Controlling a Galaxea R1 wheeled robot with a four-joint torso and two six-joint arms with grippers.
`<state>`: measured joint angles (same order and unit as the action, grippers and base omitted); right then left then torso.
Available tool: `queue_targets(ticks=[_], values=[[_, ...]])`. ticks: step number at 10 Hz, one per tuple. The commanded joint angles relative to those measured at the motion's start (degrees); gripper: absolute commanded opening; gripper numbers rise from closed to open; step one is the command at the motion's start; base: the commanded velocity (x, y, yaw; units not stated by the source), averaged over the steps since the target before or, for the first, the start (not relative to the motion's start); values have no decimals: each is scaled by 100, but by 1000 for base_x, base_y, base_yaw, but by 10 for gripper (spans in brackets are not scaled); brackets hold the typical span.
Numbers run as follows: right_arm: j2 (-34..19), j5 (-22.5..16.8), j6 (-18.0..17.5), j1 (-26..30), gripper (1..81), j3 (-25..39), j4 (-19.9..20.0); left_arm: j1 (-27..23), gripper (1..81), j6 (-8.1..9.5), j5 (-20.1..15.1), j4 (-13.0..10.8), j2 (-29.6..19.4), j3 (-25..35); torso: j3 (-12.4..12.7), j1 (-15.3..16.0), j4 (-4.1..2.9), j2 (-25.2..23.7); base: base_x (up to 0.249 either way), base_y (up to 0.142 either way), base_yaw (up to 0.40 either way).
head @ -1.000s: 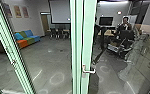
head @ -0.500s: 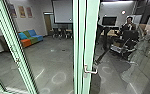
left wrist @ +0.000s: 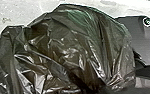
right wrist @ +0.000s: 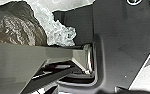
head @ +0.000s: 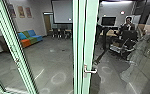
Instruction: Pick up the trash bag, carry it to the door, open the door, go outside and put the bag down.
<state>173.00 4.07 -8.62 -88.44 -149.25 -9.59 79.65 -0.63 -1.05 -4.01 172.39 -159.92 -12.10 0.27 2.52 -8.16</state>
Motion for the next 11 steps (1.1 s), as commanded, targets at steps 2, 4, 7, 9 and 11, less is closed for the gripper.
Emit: queue_targets(ticks=[2, 4, 7, 9, 11], values=[[62, -275, 18, 217, 811, 72, -16, -349, 10, -16, -273, 58, -37, -31, 0, 0, 0, 0, 0, 0, 0], [62, -284, 18, 208, 811, 72, -16, -349, 10, -16, -273, 58, -28, -31, 0, 0, 0, 0, 0, 0, 0], [62, -284, 18, 216, 811, 72, -25, -349, 10, -7, -273, 58, -37, -31, 0, 0, 0, 0, 56, 0, 0], [62, -284, 18, 226, 811, 72, -25, -349, 10, 2, -264, 58, -38, -31, 2, -17, 0, -9, 114, 0, 0], [62, -284, 10, 226, 811, 72, -16, -349, 10, 2, -273, 50, -37, -31, 2, -13, 0, -5, 122, 0, 0]])
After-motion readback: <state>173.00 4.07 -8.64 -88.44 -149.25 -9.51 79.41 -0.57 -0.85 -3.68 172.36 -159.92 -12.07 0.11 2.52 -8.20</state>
